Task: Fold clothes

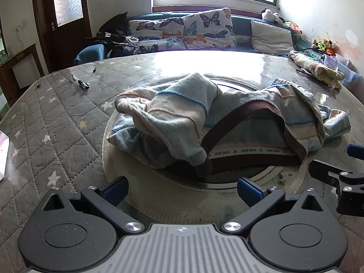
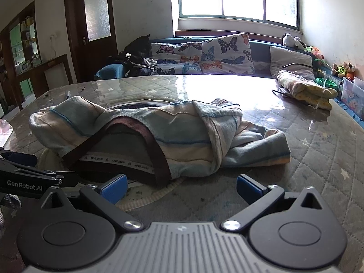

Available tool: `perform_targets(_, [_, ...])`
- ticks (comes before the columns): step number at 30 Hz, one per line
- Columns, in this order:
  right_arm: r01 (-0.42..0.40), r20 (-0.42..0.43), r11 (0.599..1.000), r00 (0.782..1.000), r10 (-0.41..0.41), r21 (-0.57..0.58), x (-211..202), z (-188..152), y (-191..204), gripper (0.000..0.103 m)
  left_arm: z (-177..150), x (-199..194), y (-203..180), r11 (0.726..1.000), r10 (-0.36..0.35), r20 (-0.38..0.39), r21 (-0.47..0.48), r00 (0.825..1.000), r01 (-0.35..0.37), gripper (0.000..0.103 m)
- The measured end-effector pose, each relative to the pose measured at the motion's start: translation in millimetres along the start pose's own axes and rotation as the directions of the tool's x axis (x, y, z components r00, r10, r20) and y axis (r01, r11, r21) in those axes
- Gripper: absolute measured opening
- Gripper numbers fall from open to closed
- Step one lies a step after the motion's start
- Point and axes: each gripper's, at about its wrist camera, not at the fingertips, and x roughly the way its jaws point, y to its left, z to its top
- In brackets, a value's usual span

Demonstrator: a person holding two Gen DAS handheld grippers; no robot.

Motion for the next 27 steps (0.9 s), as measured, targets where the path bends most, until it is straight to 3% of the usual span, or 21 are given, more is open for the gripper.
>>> perform_targets(14, [0.005, 0.005, 1.0, 1.0, -0.004, -0.031, 12, 15, 1, 0.099, 19, -4, 9, 0.999, -0.023, 0.025, -0.03, 0.999, 0.024, 0.103])
perform_targets(27, [0.051, 0.043, 0.998, 0.998, -0.05, -0.045, 27, 45, -20, 0.085, 46, -17, 39, 0.99, -0.05, 0.073, -0.129, 0.996, 0.059, 0.103])
